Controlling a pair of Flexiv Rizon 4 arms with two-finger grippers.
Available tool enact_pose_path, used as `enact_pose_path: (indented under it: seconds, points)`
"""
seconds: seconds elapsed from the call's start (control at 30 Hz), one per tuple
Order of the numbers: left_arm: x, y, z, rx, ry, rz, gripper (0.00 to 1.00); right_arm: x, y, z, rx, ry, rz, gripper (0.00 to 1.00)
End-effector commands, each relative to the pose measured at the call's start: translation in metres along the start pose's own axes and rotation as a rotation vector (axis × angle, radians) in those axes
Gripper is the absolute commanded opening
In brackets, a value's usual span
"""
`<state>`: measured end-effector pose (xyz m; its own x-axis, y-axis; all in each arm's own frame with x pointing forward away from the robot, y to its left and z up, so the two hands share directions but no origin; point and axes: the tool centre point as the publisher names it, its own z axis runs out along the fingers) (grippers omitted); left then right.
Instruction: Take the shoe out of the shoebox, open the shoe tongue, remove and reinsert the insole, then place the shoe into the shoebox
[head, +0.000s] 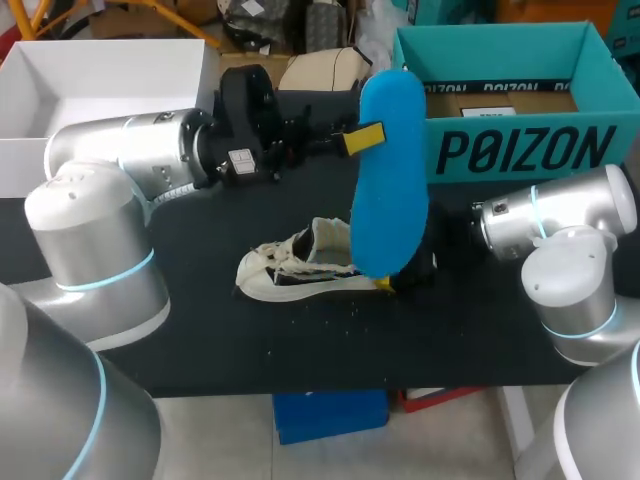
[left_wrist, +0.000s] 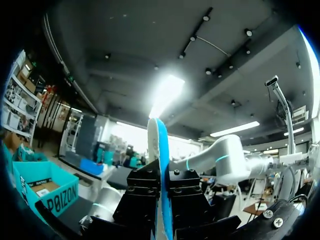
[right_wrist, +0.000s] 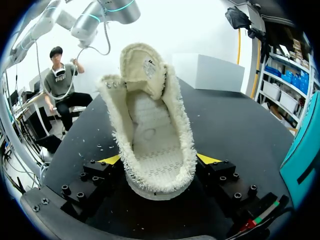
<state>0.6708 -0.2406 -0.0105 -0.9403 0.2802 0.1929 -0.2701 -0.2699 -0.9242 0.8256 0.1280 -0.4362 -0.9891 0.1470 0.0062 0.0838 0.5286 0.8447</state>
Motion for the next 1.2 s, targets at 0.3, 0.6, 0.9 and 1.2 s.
enact_pose_path:
  seconds: [0.3, 0.6, 0.9, 1.2]
  points:
    - [0.000, -0.005, 0.011, -0.002, 0.019, 0.002, 0.00, -0.002, -0.001, 0.003, 0.001, -0.001, 0.001, 0.00]
    - [0.000, -0.005, 0.011, -0.002, 0.019, 0.002, 0.00, -0.005, 0.001, -0.009, 0.034, 0.017, -0.006, 1.00]
    - [0.000, -0.005, 0.011, -0.002, 0.019, 0.002, 0.00, -0.009, 0.009, -0.027, 0.289, 0.096, -0.103, 1.00]
    - [0.000, -0.005, 0.011, -0.002, 0.019, 0.002, 0.00, -0.009, 0.021, -0.032, 0.636, 0.154, -0.222, 1.00]
